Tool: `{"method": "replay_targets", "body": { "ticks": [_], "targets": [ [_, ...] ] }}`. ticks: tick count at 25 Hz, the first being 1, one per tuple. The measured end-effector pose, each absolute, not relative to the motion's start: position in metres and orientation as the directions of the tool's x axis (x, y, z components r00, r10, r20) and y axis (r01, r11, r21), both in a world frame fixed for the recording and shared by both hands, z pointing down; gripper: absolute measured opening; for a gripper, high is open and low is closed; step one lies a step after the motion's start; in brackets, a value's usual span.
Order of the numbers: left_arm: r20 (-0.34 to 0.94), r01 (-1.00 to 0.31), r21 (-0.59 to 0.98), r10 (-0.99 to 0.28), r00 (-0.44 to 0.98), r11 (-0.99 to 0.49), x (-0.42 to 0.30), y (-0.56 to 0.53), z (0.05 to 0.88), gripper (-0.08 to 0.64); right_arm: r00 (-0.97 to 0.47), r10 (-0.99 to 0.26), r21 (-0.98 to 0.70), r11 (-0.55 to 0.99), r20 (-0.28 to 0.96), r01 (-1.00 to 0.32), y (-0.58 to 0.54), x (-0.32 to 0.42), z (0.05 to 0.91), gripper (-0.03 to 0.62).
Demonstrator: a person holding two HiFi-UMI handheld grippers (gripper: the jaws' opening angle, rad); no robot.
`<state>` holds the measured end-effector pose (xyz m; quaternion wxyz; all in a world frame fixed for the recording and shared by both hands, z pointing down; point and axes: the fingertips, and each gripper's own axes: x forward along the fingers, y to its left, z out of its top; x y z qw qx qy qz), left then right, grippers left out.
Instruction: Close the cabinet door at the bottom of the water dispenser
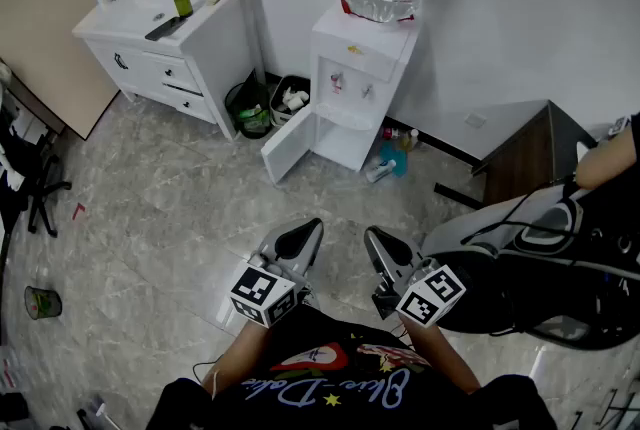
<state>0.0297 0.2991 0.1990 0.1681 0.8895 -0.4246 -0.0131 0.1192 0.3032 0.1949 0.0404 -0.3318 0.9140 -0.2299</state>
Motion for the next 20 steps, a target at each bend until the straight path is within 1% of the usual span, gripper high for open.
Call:
{"method": "replay_targets", "body": {
  "ticks": [4, 7, 11, 13, 17, 20],
  "targets": [
    [0.185, -0.715, 0.313, -0.699, 0.691, -0.625, -0.01, 0.22, 0.218, 0.0, -0.734, -0.676, -0.452, 0.636, 0.065, -0.626, 0.208, 0.07, 0.193, 0.017],
    [0.225, -0.707, 0.292, -0.673, 0.705, -0.644, -0.039, 0.158, 0.223, 0.0, -0.697, -0.713, -0.487, 0.587, 0.067, -0.647, 0.146, 0.041, 0.202, 0.017],
    [0.235, -0.662, 0.238, -0.619, 0.75, -0.711, -0.059, 0.113, 0.236, 0.0, -0.667, -0.729, -0.429, 0.559, 0.153, -0.709, 0.096, 0.013, 0.224, 0.017],
    [0.248, -0.649, 0.247, -0.6, 0.761, -0.72, -0.064, 0.096, 0.254, 0.0, -0.66, -0.722, -0.415, 0.547, 0.206, -0.727, 0.078, 0.001, 0.243, 0.017],
    [0.263, -0.678, 0.28, -0.625, 0.735, -0.679, -0.07, 0.057, 0.3, 0.0, -0.641, -0.722, -0.409, 0.518, 0.262, -0.751, 0.047, -0.011, 0.293, 0.017],
    [0.322, -0.711, 0.295, -0.634, 0.703, -0.638, -0.07, 0.029, 0.35, 0.0, -0.625, -0.72, -0.408, 0.495, 0.302, -0.767, 0.027, -0.001, 0.333, 0.017]
  ]
}}
